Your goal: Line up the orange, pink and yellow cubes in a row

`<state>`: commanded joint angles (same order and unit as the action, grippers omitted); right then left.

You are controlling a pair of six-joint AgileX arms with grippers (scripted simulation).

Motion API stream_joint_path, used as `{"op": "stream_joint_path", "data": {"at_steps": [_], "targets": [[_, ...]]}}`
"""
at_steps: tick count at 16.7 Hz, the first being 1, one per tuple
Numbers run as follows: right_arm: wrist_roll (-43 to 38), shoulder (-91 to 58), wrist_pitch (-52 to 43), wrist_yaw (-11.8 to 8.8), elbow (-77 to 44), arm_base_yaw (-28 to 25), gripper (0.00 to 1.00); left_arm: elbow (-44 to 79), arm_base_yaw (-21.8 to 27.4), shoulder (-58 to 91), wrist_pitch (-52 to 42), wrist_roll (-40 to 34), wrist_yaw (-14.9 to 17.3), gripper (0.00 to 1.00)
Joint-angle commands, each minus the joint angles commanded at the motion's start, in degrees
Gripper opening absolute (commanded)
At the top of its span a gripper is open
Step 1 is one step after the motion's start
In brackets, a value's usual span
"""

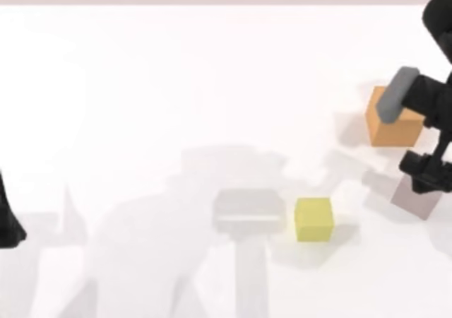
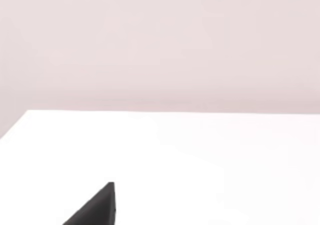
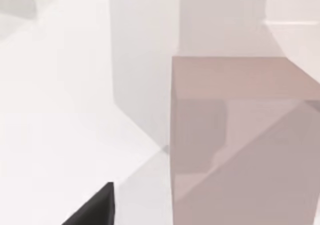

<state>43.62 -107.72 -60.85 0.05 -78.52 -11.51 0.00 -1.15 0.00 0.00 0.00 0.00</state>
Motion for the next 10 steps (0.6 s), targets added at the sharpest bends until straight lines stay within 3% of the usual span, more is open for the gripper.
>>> {"op": "stream_joint_path", "data": {"at_steps": [10], "targets": [[-0.37,-6.54,17.26,0.04,10.68,-0.28,1.0,0.0,0.0,0.0,0.0,0.0,0.0,1.0]]}}
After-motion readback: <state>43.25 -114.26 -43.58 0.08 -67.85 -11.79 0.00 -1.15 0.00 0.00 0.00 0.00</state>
